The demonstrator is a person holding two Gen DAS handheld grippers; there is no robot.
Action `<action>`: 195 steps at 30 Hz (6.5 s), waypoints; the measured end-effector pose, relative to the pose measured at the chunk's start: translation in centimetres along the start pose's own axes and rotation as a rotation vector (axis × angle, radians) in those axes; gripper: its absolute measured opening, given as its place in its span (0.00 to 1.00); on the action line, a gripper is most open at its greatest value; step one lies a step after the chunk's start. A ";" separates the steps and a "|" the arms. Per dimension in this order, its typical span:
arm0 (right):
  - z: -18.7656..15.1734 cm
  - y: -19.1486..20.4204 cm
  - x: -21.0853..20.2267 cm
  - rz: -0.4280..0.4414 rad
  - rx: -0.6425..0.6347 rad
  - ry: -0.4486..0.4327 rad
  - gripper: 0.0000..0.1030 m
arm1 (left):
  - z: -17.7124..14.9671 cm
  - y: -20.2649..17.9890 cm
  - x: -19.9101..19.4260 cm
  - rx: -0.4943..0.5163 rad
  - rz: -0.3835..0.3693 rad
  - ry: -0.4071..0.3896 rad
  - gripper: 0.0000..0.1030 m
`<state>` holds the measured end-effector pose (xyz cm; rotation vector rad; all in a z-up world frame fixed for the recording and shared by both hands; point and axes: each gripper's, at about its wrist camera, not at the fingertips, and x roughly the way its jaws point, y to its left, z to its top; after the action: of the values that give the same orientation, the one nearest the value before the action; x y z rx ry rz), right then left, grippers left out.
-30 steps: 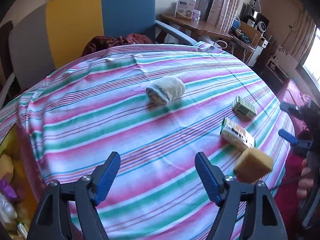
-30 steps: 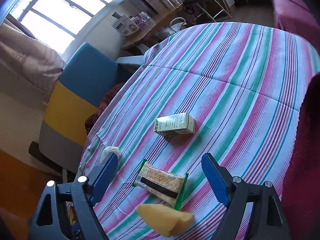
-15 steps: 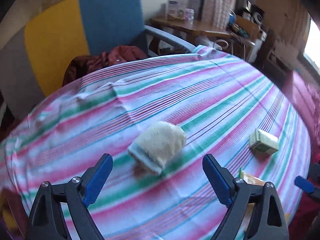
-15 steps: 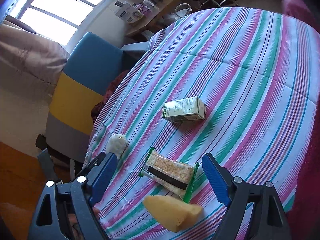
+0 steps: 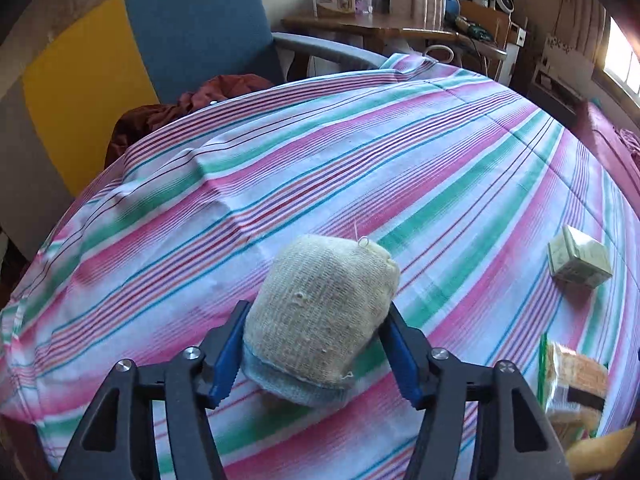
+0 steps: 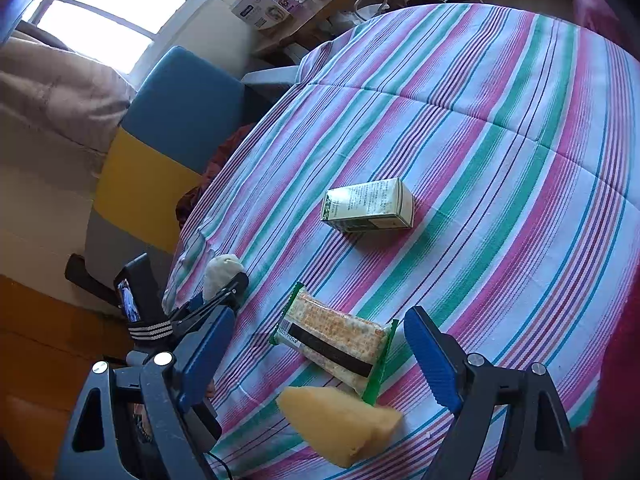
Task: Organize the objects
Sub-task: 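Lift the beige sock with the left tool while the right tool reaches the yellow sponge, then lower the sock into the gold tray with left tool while right grasps the yellow sponge, then carry the yellow sponge into the gold tray and open the right tool, then move both tools back toward the cracker packet and green box on the cloth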
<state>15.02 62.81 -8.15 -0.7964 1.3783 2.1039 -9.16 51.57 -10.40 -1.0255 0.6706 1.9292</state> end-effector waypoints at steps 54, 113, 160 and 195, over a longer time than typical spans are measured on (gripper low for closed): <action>-7.0 4.4 3.6 -0.287 -0.377 0.330 0.99 | -22.3 6.9 -22.5 -0.366 -0.096 -0.193 0.61; -14.2 11.3 9.5 -0.271 -0.939 0.253 0.53 | -30.7 19.7 -27.6 -0.749 0.069 -0.243 0.61; -22.3 23.8 4.1 0.115 -1.070 0.180 0.52 | -34.2 25.0 -28.7 -0.833 0.290 -0.217 0.67; -40.0 31.7 5.5 0.172 -1.431 0.183 0.75 | -37.8 24.7 -30.6 -0.889 0.295 -0.241 0.67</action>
<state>-2.49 14.68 -4.52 -1.3728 -0.2809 3.0524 -5.13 -2.27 -2.48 -1.2065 -0.2400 2.6382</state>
